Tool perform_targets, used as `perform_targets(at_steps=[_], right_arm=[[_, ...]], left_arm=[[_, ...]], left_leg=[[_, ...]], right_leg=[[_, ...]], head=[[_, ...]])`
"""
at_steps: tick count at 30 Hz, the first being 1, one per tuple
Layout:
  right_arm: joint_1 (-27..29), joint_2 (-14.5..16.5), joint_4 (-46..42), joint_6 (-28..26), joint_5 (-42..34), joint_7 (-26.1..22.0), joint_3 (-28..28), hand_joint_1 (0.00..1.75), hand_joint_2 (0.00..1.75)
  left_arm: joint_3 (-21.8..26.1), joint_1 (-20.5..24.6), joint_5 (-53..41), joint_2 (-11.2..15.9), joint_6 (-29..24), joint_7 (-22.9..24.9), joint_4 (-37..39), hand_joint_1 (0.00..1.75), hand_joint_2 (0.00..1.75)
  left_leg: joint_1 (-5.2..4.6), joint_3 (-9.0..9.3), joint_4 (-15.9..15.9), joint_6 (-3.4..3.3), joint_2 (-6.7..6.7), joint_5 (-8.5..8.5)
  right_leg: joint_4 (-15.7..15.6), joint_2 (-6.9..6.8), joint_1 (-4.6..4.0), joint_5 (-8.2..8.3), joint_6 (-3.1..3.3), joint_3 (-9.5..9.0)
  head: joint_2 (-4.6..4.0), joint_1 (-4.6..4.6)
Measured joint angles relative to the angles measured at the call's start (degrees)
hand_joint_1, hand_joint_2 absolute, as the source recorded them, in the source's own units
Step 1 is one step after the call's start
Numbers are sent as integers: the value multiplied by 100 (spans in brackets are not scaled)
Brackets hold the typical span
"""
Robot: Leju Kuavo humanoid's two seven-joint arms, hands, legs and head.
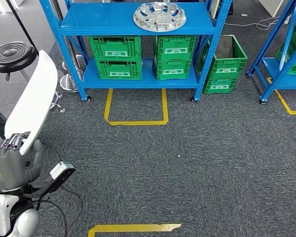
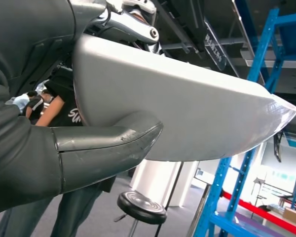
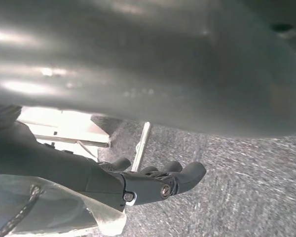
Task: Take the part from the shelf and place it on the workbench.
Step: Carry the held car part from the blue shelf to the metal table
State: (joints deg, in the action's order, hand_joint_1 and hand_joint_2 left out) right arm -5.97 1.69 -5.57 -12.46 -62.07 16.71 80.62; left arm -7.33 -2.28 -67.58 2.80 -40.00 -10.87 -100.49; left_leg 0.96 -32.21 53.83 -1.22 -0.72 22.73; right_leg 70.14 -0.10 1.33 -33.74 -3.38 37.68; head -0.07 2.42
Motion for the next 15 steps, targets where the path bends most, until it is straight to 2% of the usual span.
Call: perform_targets(at_steps=[1, 2, 3, 4, 5, 6, 7, 8, 10, 11, 13, 15], right_arm=[[3, -1, 1, 0, 1, 1, 2, 0, 0], [2, -2, 2, 1, 4, 1, 5, 0, 0], [-4, 5, 0, 3, 7, 1, 8, 0, 0], [-9, 17, -2, 6, 9, 0, 11, 0, 0], [-13, 27, -3, 9, 11, -1, 15, 0, 0], [-16, 36, -3, 12, 11, -1, 19, 0, 0], [-15, 38, -1, 11, 12, 1, 23, 0, 0], [-13, 34, 2, 10, 13, 3, 27, 0, 0], [-11, 37, 4, 9, 13, 4, 34, 0, 0], [-11, 38, 4, 12, 13, 2, 37, 0, 0], [-11, 41, 4, 20, 11, -2, 44, 0, 0], [-13, 41, 4, 25, 5, -5, 54, 0, 0]], left_arm=[[-11, 0, -1, 2, 0, 6, 8, 175, 175], [-21, 1, -2, 5, 0, 15, 13, 175, 175], [-26, 3, -4, 10, 0, 26, 15, 175, 175], [-29, 6, -6, 20, 0, 39, 16, 175, 175], [-33, 11, -8, 28, -1, 49, 16, 175, 175], [-40, 16, -9, 38, -2, 55, 16, 175, 175], [-47, 18, -11, 49, -2, 62, 16, 175, 175], [-55, 19, -13, 55, -2, 71, 16, 175, 175], [-67, 21, -15, 75, 0, 95, 16, 175, 175], [-72, 25, -16, 83, 0, 109, 16, 175, 175], [-80, 33, -19, 97, 0, 134, 16, 175, 175], [-90, 31, -21, 108, 0, 148, 16, 175, 175]], left_leg=[[29, -34, 40, 37, 1, 3], [66, -72, 101, 86, 2, 17], [91, -116, 175, 147, 6, 37], [104, -165, 264, 213, 13, 66], [102, -206, 331, 275, 19, 82], [92, -235, 368, 325, 28, 82], [92, -253, 386, 363, 35, 73], [102, -258, 373, 394, 38, 54], [133, -258, 351, 463, 41, 70], [141, -254, 331, 485, 40, 95], [137, -247, 293, 467, 41, 139], [132, -253, 266, 357, 42, 95]], right_leg=[[-148, -2, 34, 126, -44, -84], [-478, -4, 71, 308, -91, -263], [-808, 11, 95, 414, -136, -439], [-1057, 36, 110, 483, -131, -571], [-1174, 59, 115, 491, -93, -634], [-1157, 83, 102, 454, -28, -623], [-1123, 90, 95, 474, 58, -599], [-1096, 89, 88, 485, 115, -578], [-1086, 88, 85, 511, 160, -548], [-1089, 88, 87, 521, 171, -539], [-1089, 85, 77, 535, 195, -520], [-1088, 80, 54, 549, 226, -509]], head=[[0, 1], [0, 2], [0, 8], [0, 15], [0, 10], [0, 6], [0, -5], [0, -18], [0, -24], [0, -34], [0, -55], [0, -58]])
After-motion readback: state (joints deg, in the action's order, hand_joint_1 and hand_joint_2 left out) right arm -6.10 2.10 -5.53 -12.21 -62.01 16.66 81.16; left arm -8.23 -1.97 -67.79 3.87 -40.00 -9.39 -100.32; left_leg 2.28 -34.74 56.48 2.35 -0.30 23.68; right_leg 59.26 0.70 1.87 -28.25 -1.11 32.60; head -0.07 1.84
